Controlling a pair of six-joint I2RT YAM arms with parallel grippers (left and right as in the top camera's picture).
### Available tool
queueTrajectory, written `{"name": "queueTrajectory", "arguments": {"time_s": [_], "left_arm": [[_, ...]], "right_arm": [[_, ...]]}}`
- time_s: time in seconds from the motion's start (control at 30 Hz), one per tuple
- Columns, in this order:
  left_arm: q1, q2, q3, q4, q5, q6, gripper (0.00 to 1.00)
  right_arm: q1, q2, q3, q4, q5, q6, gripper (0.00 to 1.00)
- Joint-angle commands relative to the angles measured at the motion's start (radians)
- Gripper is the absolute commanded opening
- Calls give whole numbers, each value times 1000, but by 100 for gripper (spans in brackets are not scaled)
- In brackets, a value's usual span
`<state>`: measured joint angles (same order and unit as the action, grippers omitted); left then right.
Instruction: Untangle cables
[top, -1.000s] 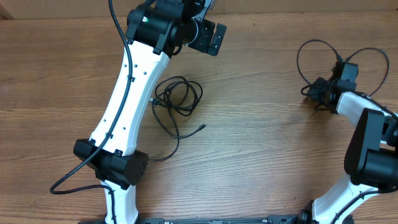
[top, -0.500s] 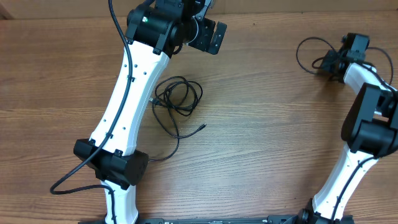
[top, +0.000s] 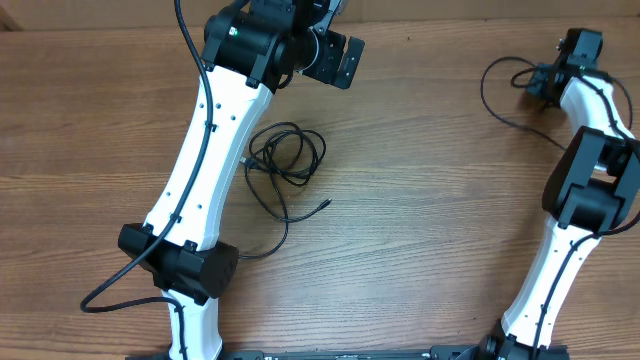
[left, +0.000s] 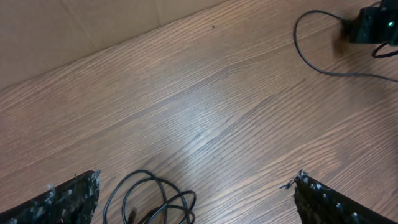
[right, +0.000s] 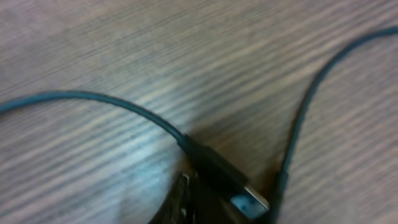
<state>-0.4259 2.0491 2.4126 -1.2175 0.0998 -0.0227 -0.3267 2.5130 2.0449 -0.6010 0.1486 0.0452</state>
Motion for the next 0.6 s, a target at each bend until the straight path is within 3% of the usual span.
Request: {"name": "queueTrajectory", "arguments": {"time_s": [0.0,0.3,0.57], "left_arm": [[-6,-8,-4,-1,-2,-3,100],[-6,-8,-4,-5,-2,-3,100],[-6,-23,-1,-35,-3,-3,100]], "right_arm": [[-12,61,120,-135,27,-20,3],[-7,-99,459,-441,21,45,4],[5,-290,491,-728,-39,90,4]]}}
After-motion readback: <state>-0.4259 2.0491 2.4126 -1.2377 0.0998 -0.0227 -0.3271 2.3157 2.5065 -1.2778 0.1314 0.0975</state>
